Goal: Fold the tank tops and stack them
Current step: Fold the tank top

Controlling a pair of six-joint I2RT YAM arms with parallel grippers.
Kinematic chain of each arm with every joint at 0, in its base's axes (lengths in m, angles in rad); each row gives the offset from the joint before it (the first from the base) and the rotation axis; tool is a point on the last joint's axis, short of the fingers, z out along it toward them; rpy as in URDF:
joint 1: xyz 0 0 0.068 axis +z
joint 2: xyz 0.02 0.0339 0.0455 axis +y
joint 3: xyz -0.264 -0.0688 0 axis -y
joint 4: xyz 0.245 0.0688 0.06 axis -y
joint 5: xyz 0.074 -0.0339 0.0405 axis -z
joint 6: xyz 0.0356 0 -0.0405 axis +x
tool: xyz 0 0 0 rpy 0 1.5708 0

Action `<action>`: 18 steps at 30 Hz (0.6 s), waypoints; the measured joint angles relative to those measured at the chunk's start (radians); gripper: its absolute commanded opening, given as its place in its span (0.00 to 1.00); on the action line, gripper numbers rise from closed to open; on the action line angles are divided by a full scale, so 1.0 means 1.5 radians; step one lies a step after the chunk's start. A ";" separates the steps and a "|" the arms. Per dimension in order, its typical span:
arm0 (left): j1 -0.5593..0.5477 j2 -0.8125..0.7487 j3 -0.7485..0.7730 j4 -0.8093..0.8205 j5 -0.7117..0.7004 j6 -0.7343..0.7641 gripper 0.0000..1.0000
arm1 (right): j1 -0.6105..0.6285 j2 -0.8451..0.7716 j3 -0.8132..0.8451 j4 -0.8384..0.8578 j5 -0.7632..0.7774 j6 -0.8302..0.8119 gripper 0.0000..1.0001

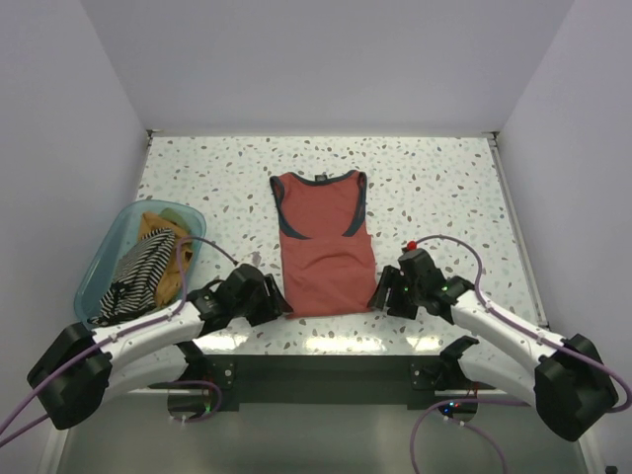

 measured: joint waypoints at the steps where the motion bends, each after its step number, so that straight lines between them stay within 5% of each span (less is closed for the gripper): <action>1: 0.000 0.003 -0.001 0.004 0.002 -0.005 0.56 | 0.000 0.001 -0.004 0.008 -0.003 0.004 0.61; 12: -0.042 0.044 -0.001 0.048 -0.022 -0.069 0.51 | 0.000 0.035 -0.045 0.124 -0.014 0.060 0.52; 18: -0.057 0.063 -0.001 0.063 -0.040 -0.094 0.37 | 0.000 0.053 -0.059 0.175 -0.012 0.077 0.35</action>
